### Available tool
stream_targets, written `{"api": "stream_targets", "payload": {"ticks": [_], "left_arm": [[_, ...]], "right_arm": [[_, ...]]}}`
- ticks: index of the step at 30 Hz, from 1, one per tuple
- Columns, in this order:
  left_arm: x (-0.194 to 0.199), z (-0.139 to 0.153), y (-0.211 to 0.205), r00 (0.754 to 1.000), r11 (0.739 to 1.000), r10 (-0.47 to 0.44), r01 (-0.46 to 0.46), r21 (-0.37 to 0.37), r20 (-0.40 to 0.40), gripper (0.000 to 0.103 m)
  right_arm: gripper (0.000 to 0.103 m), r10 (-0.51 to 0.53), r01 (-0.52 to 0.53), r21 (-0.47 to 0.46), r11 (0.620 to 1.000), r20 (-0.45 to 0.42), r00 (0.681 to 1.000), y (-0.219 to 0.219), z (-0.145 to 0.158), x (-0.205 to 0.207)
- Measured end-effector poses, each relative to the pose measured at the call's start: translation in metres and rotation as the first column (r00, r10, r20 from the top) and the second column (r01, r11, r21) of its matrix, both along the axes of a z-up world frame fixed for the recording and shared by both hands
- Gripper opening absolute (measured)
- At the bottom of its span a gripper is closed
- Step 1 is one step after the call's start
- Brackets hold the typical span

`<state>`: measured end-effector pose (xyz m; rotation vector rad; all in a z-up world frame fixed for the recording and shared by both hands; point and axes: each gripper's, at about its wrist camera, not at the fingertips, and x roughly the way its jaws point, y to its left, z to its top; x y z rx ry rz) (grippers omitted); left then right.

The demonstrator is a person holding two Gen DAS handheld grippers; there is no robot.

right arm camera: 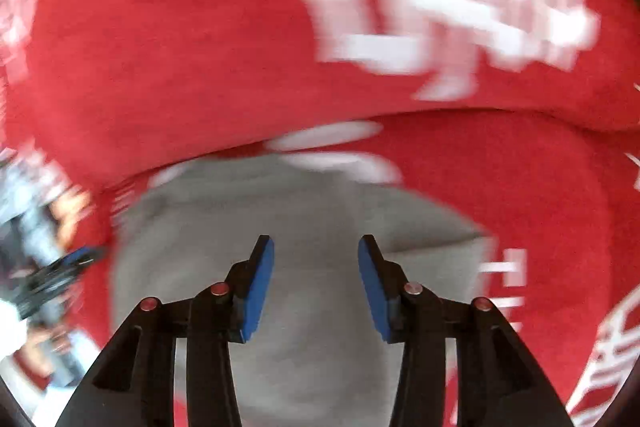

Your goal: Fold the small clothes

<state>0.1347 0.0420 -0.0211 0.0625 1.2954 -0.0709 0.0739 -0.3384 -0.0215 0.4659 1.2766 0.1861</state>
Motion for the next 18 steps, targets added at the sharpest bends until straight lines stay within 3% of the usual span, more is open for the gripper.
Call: {"api": "stream_targets", "payload": {"ticks": [3,5,9,11,16,18], "left_arm": [[-0.019,-0.001,0.003,0.998,0.998,0.057,-0.057,-0.029,-0.026,0.089],[-0.034,-0.005,0.002,0.995,0.996,0.087,-0.089,-0.032,-0.044,0.089],[-0.063,-0.026,-0.003,0.990,0.994,0.108,-0.111,-0.026,-0.092,0.089],[-0.075,-0.037,-0.005,0.987,0.993,0.112,-0.115,-0.017,-0.113,0.089],[-0.093,-0.059,-0.007,0.985,0.993,0.114,-0.115,0.001,-0.130,0.089],[-0.097,-0.064,-0.009,0.985,0.994,0.113,-0.113,0.001,-0.131,0.089]], "right_arm": [[0.048,0.214,-0.215,0.147,0.965,0.027,0.977,0.064,0.005,0.020],[0.048,0.306,-0.310,0.190,0.932,0.050,0.951,0.104,0.004,0.044],[0.048,0.385,-0.380,0.277,0.883,0.037,0.922,0.169,-0.025,0.095],[0.048,0.413,-0.402,0.276,0.873,0.021,0.911,0.193,-0.040,0.109],[0.048,0.500,-0.492,0.127,0.861,-0.042,0.865,0.231,-0.067,0.115],[0.048,0.514,-0.500,0.158,0.851,-0.057,0.856,0.234,-0.071,0.112]]}}
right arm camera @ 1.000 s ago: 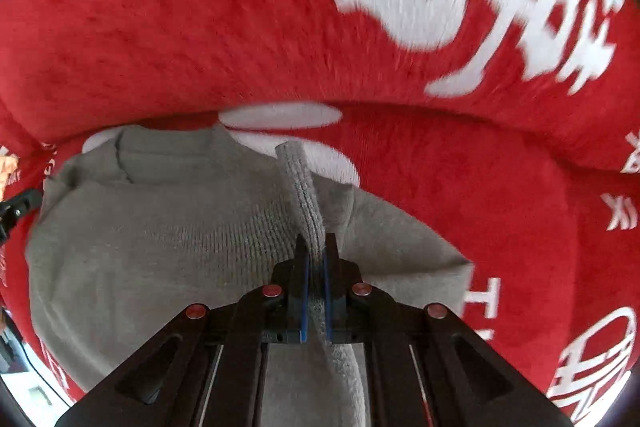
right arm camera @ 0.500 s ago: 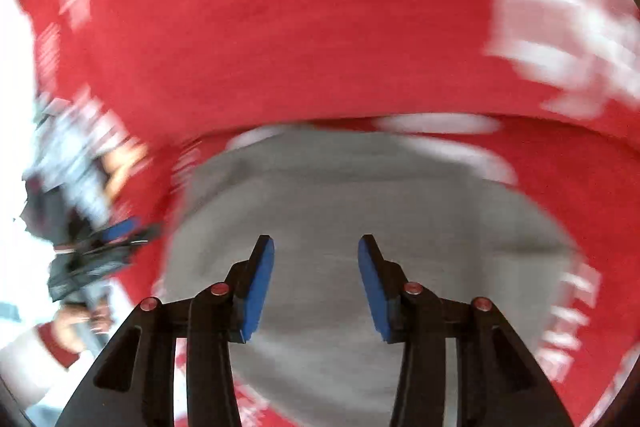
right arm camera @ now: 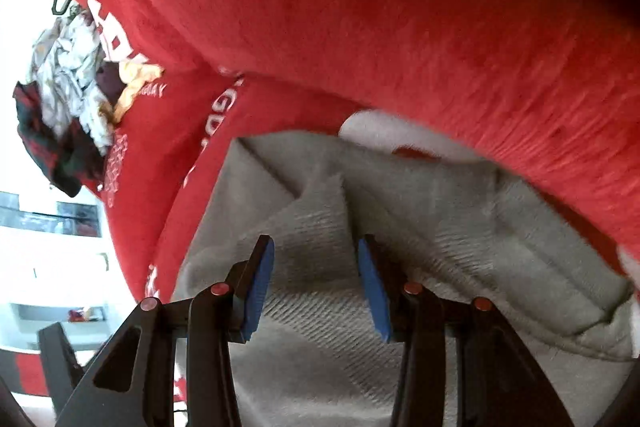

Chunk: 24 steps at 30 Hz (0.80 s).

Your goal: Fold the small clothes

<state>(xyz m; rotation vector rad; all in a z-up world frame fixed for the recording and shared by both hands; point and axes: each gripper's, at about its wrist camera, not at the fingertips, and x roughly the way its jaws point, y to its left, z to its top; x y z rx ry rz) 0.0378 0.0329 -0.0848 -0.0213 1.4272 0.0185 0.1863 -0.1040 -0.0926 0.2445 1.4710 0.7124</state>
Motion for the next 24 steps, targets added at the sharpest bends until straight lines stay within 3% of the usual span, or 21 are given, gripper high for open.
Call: {"api": "stream_targets", "payload": {"ticks": [6,9,12,16,19,22,24], "left_arm": [[-0.005,-0.006,-0.003,1.000,1.000,0.003,-0.003,-0.006,0.010,0.092],[-0.003,-0.007,-0.004,1.000,1.000,-0.004,0.004,-0.004,0.006,0.092],[-0.004,-0.009,-0.003,1.000,1.000,-0.006,0.006,-0.010,0.002,0.092],[-0.004,-0.011,-0.002,1.000,1.000,-0.004,0.004,-0.011,0.019,0.092],[-0.006,-0.012,-0.003,1.000,1.000,0.001,-0.001,-0.010,0.027,0.092],[-0.009,-0.011,-0.004,0.999,1.000,0.002,-0.002,-0.010,0.032,0.092],[-0.010,-0.011,-0.004,1.000,1.000,0.000,0.000,-0.009,0.031,0.092]], "right_arm": [[0.047,0.046,-0.052,0.196,0.979,0.038,0.998,0.028,0.032,0.010],[0.047,-0.040,0.016,0.153,0.988,0.155,0.987,0.030,0.064,0.024],[0.047,-0.018,0.001,0.081,0.997,0.208,0.978,0.024,0.076,0.019],[0.047,0.037,-0.035,-0.022,0.999,0.114,0.993,0.013,0.042,0.012],[0.047,0.067,-0.065,-0.032,0.997,0.053,0.996,0.010,0.017,0.004],[0.047,0.107,-0.104,0.081,0.991,-0.033,0.994,0.022,0.007,-0.002],[0.047,0.115,-0.116,0.131,0.985,0.012,0.993,0.038,0.016,0.000]]}}
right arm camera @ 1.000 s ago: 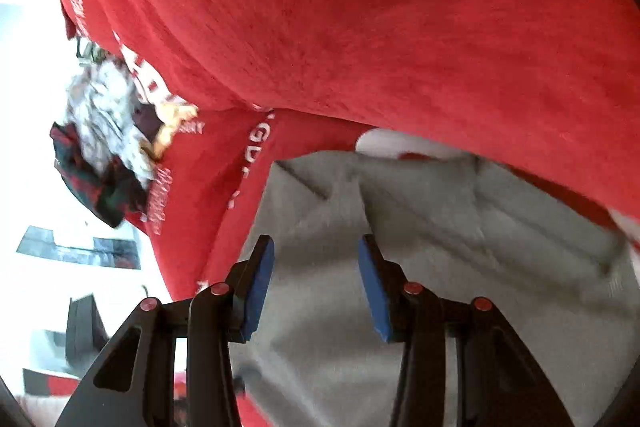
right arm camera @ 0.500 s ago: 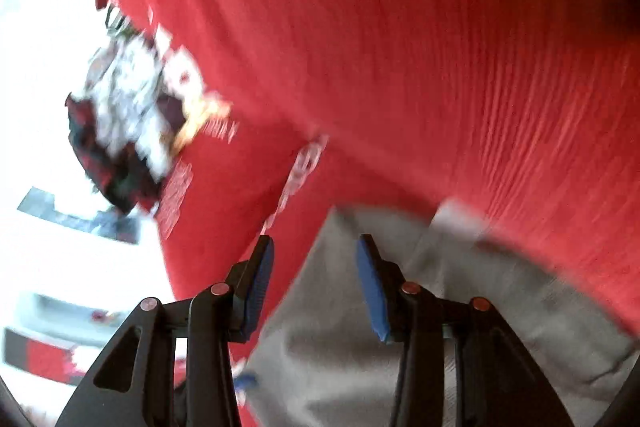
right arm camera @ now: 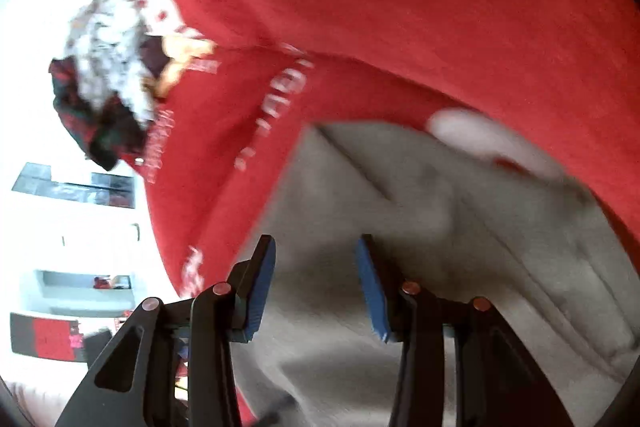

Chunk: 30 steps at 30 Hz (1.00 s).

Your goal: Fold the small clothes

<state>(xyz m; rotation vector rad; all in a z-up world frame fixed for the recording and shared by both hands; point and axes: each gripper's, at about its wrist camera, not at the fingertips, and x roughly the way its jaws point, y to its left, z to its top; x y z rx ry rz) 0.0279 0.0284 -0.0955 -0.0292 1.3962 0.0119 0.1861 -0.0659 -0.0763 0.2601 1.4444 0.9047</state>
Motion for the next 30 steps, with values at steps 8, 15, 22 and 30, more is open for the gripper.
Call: {"api": "stream_targets", "payload": {"ticks": [8,15,22,30], "left_arm": [[0.005,0.002,0.004,1.000,1.000,0.010,-0.010,-0.011,-0.015,0.092],[-0.002,0.006,0.011,1.000,1.000,0.027,-0.027,-0.011,-0.002,0.092],[-0.006,0.015,0.012,1.000,1.000,0.001,-0.001,-0.003,-0.006,0.092],[0.032,0.053,0.026,0.992,0.997,-0.055,0.061,-0.049,0.114,0.092]], "right_arm": [[0.047,-0.043,0.081,-0.134,0.988,0.267,0.963,0.003,0.057,0.015],[0.047,-0.040,0.041,-0.181,0.983,0.007,0.999,-0.019,-0.015,0.004],[0.047,-0.087,0.086,0.014,0.996,0.091,0.992,0.008,0.023,0.006],[0.047,-0.232,0.276,-0.255,0.927,0.190,0.954,-0.120,0.044,-0.048]]}}
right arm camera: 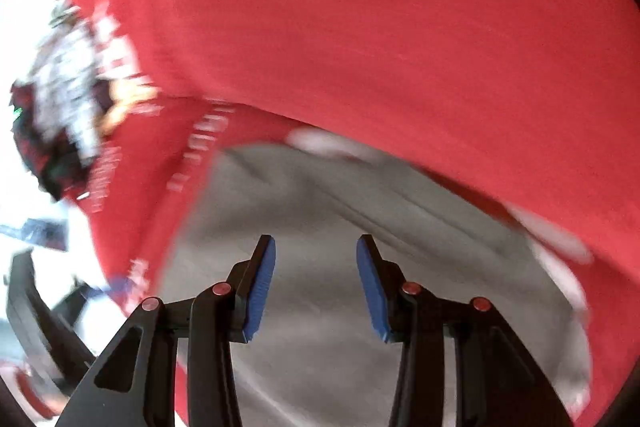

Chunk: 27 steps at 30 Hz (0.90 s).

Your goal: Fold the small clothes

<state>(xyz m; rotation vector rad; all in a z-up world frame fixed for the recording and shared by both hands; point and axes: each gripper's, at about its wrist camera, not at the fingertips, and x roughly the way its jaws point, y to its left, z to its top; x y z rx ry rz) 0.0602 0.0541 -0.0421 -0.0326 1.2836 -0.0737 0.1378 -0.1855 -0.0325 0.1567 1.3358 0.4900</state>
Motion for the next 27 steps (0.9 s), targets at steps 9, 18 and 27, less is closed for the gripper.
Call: {"api": "stream_targets", "payload": {"ticks": [9,18,27], "left_arm": [[0.109,-0.014,-0.025,0.978,0.978,-0.205,0.205,0.025,0.019,0.092],[0.129,-0.061,-0.063,0.946,0.952,-0.295,0.303,0.040,-0.132,0.036],[0.139,-0.052,-0.035,0.965,0.969,-0.246,0.245,-0.022,-0.093,0.010]], "right_arm": [[0.047,-0.389,0.372,-0.195,0.907,-0.054,0.920,-0.170,-0.022,-0.056],[0.020,-0.418,0.405,-0.122,0.906,-0.111,0.902,-0.180,-0.054,-0.042],[0.006,-0.384,0.367,-0.245,0.897,-0.024,0.923,-0.177,-0.042,-0.049]]}}
